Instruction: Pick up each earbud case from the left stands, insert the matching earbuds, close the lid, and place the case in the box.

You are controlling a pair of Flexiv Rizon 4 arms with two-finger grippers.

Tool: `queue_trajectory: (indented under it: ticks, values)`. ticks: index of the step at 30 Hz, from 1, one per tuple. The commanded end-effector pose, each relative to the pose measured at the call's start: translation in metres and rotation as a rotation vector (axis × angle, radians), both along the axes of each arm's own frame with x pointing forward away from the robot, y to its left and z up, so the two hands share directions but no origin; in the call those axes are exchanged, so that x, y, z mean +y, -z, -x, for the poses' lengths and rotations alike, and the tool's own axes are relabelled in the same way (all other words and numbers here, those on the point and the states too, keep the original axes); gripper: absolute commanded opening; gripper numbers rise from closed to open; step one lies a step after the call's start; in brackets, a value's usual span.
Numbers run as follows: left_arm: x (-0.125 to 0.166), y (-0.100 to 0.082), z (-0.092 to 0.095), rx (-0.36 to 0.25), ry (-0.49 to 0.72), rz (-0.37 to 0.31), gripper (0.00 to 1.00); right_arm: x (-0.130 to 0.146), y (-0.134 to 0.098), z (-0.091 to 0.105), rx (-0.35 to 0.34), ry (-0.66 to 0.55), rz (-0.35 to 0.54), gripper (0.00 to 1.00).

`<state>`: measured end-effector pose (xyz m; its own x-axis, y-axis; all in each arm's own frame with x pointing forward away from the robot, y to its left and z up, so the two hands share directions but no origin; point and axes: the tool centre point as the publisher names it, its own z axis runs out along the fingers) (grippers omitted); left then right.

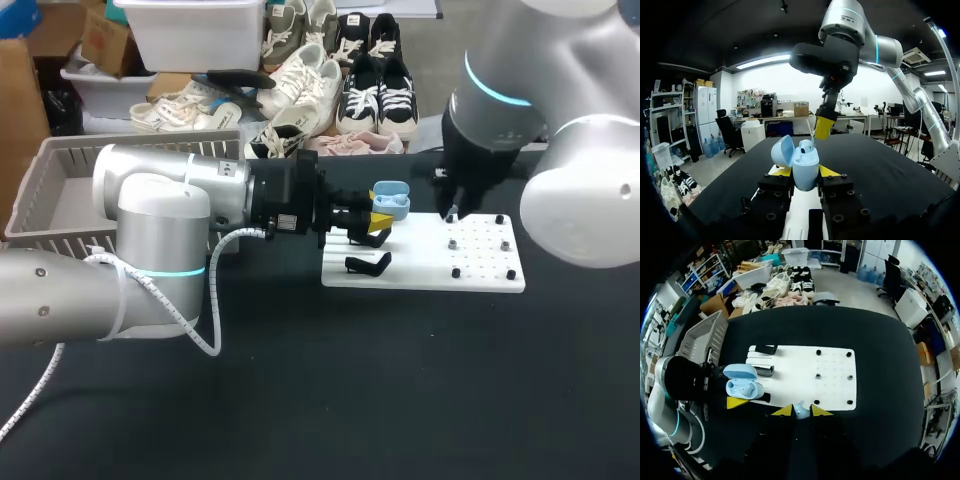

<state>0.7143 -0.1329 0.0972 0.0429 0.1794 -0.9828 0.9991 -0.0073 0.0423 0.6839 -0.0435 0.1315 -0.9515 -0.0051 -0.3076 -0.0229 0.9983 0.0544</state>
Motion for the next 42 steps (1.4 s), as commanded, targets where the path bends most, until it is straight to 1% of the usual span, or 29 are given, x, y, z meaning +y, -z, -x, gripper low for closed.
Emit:
queue_trajectory:
  ticks: [1, 6, 8, 12, 18, 21, 29, 35, 42]
  values:
    - [0.0, 0.0, 0.001, -0.002, -0.003, 0.002, 0.0, 0.009, -0.013, 0.015, -0.004, -0.052, 0.033, 0.0]
    - [0.0, 0.0, 0.001, -0.002, -0.003, 0.002, 0.0, 0.023, -0.022, 0.02, 0.018, -0.16, 0.011, 0.0]
    - [0.0, 0.0, 0.001, -0.002, -0.003, 0.002, 0.0, 0.03, -0.026, 0.022, 0.025, -0.207, -0.013, 0.0]
    - [0.0, 0.0, 0.001, -0.002, -0.003, 0.002, 0.0, 0.041, -0.035, 0.023, 0.01, -0.258, -0.01, 0.0]
    - [0.0, 0.0, 0.001, -0.002, -0.003, 0.002, 0.0, 0.055, -0.047, 0.015, -0.022, -0.312, -0.023, 0.0]
    - [0.0, 0.0, 0.001, -0.002, -0.003, 0.002, 0.0, 0.061, -0.05, 0.008, -0.027, -0.338, -0.049, 0.0]
    - [0.0, 0.0, 0.001, -0.002, -0.003, 0.002, 0.0, 0.079, -0.041, -0.004, -0.023, -0.385, -0.065, 0.0]
    - [0.0, 0.0, 0.001, -0.002, -0.003, 0.002, 0.0, 0.084, -0.034, -0.012, -0.012, -0.401, -0.057, 0.0]
    - [0.0, 0.0, 0.001, -0.002, -0.003, 0.002, 0.0, 0.086, -0.031, -0.017, -0.011, -0.402, -0.039, 0.0]
